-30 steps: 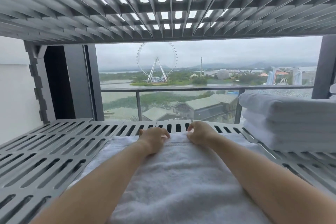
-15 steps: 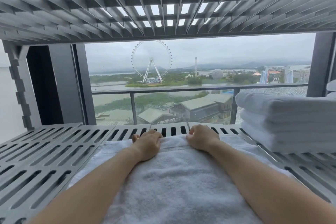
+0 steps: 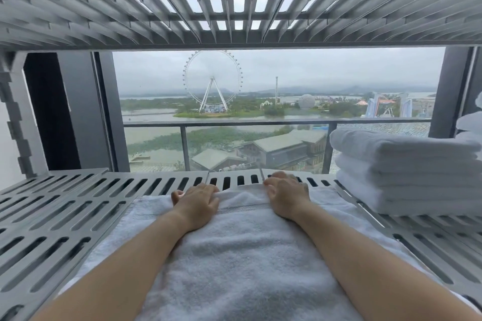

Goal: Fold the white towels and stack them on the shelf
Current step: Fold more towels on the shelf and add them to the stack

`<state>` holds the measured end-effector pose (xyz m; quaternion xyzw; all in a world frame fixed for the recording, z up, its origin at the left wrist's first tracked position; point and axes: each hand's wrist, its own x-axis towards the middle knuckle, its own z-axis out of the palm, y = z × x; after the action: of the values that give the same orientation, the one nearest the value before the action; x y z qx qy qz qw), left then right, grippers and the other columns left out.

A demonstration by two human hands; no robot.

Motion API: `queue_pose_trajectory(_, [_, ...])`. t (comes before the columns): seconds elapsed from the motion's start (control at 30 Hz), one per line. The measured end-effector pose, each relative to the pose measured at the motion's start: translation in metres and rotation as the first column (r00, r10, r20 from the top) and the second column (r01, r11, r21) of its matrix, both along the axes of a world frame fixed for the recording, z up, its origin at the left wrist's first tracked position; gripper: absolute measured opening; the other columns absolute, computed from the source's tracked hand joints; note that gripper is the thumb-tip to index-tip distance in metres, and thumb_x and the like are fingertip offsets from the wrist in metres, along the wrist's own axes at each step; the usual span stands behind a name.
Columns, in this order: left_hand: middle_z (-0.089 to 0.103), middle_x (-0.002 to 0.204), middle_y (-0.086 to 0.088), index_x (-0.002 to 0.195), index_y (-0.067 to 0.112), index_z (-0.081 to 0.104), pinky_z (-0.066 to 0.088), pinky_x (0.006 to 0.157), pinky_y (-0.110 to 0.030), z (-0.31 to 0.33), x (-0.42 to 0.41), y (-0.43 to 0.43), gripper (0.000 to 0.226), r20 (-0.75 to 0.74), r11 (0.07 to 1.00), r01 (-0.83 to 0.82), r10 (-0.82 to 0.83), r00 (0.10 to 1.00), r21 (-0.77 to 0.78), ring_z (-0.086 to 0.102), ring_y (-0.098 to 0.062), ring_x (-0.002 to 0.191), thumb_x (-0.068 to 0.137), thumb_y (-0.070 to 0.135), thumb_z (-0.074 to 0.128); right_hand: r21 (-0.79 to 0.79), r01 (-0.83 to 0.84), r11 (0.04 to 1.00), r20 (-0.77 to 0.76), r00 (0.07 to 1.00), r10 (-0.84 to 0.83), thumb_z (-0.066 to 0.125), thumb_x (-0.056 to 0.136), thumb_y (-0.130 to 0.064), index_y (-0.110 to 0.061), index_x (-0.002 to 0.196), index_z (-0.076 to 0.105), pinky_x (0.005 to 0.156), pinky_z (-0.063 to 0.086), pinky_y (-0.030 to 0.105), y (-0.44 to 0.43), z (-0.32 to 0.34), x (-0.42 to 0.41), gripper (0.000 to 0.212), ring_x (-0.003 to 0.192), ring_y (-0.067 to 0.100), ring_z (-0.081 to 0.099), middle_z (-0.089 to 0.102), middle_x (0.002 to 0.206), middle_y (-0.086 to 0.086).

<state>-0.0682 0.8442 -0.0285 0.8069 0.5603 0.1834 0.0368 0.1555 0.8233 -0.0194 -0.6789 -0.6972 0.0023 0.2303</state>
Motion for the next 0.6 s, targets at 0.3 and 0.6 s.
queue_pose_trajectory(0.3, [0.044, 0.124, -0.002, 0.117, 0.027, 0.050, 0.012, 0.105, -0.052, 0.011, 0.002, 0.004, 0.032, -0.112, 0.982, -0.165, 0.155, 0.982, -0.086, 0.036, -0.019, 0.123, 0.095, 0.028, 0.026, -0.109, -0.007, 0.994, 0.057, 0.998, 0.013, 0.037, 0.097, -0.031, -0.026, 0.122, 0.054, 0.102, 0.023, 0.055, 0.012, 0.010, 0.009, 0.031, 0.127, 0.023, 0.036, 0.053, 0.130, 0.000])
queue_pose_trajectory(0.6, [0.043, 0.092, 0.005, 0.090, 0.024, 0.037, 0.028, 0.087, -0.036, 0.018, -0.015, 0.004, 0.012, -0.140, 0.993, 0.082, -0.070, 0.988, 0.084, 0.043, -0.015, 0.087, 0.097, 0.032, 0.034, 0.122, -0.044, 0.992, 0.001, 0.999, 0.044, 0.044, 0.094, -0.035, -0.031, 0.105, 0.059, 0.096, 0.020, 0.047, 0.009, 0.002, 0.021, 0.019, 0.114, 0.021, 0.047, 0.059, 0.115, -0.002])
